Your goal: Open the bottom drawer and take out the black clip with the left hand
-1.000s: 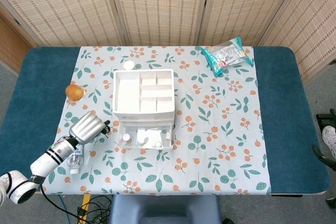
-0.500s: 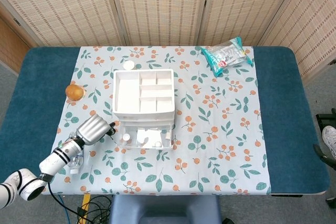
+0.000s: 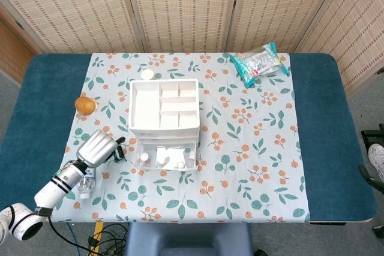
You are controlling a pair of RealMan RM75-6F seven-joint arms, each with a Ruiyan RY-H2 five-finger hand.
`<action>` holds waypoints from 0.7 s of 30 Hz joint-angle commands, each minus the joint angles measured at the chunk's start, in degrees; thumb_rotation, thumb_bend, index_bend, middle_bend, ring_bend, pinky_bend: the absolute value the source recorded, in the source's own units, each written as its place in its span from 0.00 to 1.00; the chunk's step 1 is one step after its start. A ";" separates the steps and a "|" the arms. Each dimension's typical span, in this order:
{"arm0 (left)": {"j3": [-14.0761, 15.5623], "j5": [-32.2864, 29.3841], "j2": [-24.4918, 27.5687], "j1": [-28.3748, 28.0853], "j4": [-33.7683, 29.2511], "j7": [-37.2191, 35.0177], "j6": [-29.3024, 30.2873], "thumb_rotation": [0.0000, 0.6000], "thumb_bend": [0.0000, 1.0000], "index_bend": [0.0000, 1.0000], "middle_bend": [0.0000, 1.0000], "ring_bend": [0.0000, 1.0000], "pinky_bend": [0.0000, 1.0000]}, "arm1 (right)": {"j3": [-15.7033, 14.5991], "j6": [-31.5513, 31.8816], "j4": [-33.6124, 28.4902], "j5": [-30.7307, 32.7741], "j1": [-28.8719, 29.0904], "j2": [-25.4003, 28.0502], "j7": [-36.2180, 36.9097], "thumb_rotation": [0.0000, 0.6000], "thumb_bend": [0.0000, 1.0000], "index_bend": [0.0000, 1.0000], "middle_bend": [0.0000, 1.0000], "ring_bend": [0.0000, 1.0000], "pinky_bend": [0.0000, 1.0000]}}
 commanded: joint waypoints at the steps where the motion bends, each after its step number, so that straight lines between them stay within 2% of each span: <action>1: -1.92 -3.43 2.33 4.12 -2.50 0.15 5.76 1.00 0.46 0.37 0.84 0.84 1.00 | -0.20 -0.62 -0.04 -0.13 0.23 0.23 0.22 1.00 0.24 0.00 0.13 0.07 0.03; 5: -3.43 -7.42 4.27 8.26 -4.78 2.35 11.12 1.00 0.44 0.38 0.74 0.70 0.96 | -0.86 -2.50 0.24 -0.47 0.84 0.58 0.66 1.00 0.25 0.00 0.14 0.07 0.04; 10: -4.94 -12.03 5.56 13.53 -8.76 4.10 17.77 1.00 0.40 0.34 0.59 0.51 0.73 | -2.14 -5.19 1.37 -2.36 2.20 0.04 1.56 1.00 0.26 0.00 0.14 0.07 0.04; 12: -5.02 -13.20 5.81 15.28 -10.07 4.64 19.67 1.00 0.39 0.32 0.50 0.41 0.60 | -2.46 -5.62 1.59 -3.09 2.53 -0.14 2.66 1.00 0.27 0.00 0.14 0.07 0.04; 16: -4.13 -13.75 6.36 18.83 -12.71 5.64 23.20 1.00 0.38 0.29 0.45 0.35 0.47 | -3.14 -5.88 2.63 -4.40 2.85 -0.68 4.42 1.00 0.28 0.00 0.14 0.07 0.03; 21: -2.79 -11.64 5.95 22.50 -14.63 5.40 27.67 1.00 0.37 0.29 0.44 0.34 0.45 | -4.32 -6.52 3.76 -5.38 2.94 -1.97 6.32 1.00 0.28 0.00 0.14 0.07 0.03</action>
